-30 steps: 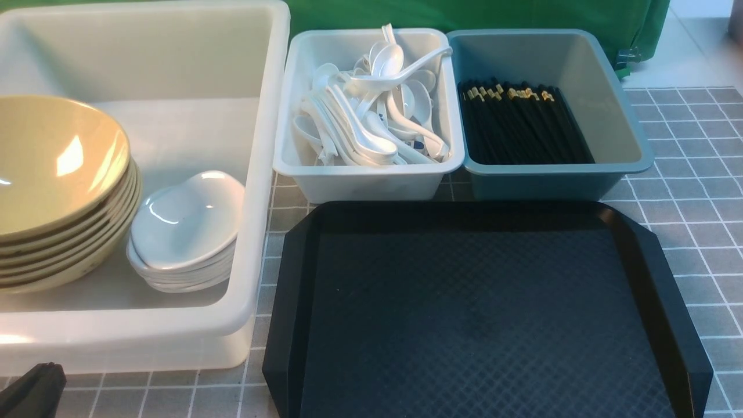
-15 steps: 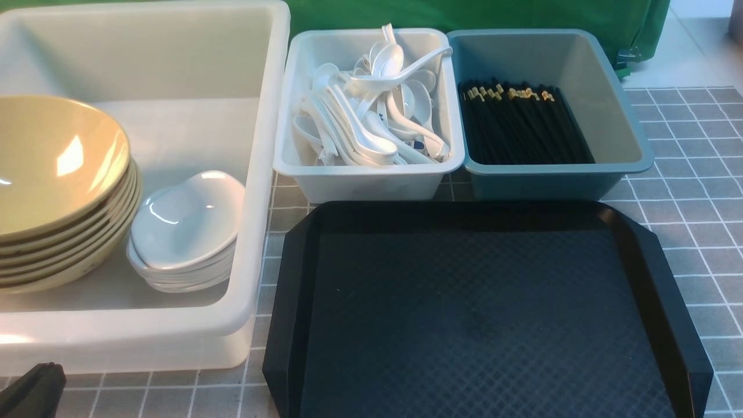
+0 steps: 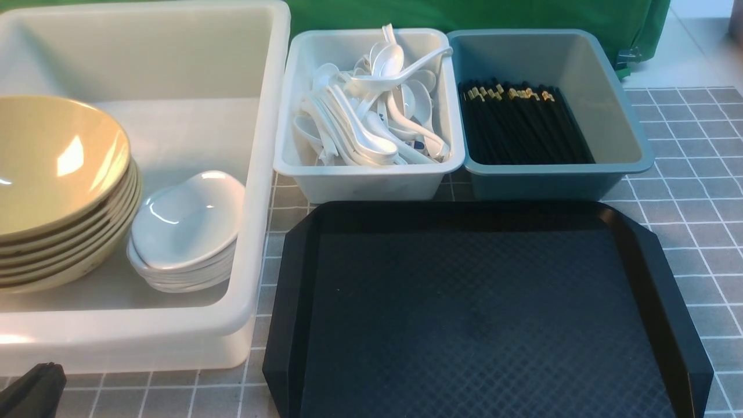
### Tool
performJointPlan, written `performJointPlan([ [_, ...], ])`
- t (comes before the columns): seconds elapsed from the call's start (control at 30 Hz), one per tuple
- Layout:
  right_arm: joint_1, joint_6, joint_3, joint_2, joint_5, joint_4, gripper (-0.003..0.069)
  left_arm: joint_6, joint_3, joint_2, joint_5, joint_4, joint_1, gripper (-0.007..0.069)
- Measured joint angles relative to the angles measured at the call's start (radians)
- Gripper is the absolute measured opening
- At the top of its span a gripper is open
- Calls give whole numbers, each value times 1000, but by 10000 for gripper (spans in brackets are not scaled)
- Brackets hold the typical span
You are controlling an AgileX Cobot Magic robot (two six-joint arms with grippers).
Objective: On grey table put chopsticks spoon bowls plates into blue grey white boxes.
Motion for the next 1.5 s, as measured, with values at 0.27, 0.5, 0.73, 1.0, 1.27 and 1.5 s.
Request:
performJointPlan([
  [0.27,0,0,0,0,0,0,118,0,0,0,0,0,0,-11],
  [0.5,0,0,0,0,0,0,129,0,0,0,0,0,0,-11],
  [0.73,0,0,0,0,0,0,132,0,0,0,0,0,0,-11],
  [1.0,0,0,0,0,0,0,136,1,0,0,0,0,0,-11],
  [1.27,0,0,0,0,0,0,148,1,0,0,0,0,0,-11],
  [1.5,0,0,0,0,0,0,150,1,0,0,0,0,0,-11],
])
